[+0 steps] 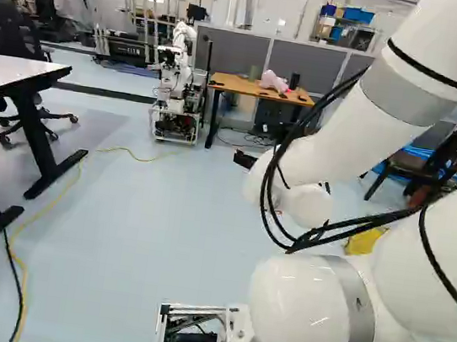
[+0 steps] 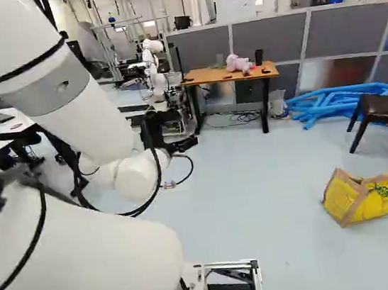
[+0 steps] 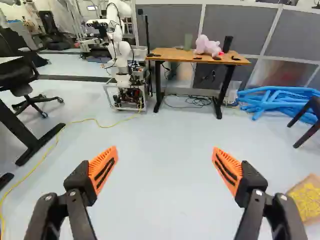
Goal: Pick up the bag on the ground and place it on the table
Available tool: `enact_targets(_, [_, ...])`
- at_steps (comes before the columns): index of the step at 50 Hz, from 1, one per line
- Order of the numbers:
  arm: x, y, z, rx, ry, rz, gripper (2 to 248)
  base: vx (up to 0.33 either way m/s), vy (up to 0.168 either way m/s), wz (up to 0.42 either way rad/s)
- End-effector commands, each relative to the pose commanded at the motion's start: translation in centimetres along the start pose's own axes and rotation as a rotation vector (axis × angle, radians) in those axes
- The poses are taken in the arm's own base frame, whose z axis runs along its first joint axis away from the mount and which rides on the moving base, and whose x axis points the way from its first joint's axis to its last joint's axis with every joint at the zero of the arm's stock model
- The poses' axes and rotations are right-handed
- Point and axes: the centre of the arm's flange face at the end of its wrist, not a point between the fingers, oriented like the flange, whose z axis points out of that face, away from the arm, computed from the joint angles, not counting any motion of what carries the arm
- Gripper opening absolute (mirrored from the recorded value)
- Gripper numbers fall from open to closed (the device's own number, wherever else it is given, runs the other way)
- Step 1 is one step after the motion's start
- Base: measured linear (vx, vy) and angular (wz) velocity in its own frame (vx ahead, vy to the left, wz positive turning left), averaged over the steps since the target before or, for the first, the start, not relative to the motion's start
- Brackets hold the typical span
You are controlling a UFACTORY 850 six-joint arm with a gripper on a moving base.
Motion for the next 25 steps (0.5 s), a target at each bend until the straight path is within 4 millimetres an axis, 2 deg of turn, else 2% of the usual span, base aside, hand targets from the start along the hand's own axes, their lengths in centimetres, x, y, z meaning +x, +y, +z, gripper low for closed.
enact_targets(25, [0.0,0.0,0.0,0.0,0.0,0.0,247,0.0,0.0,0.0])
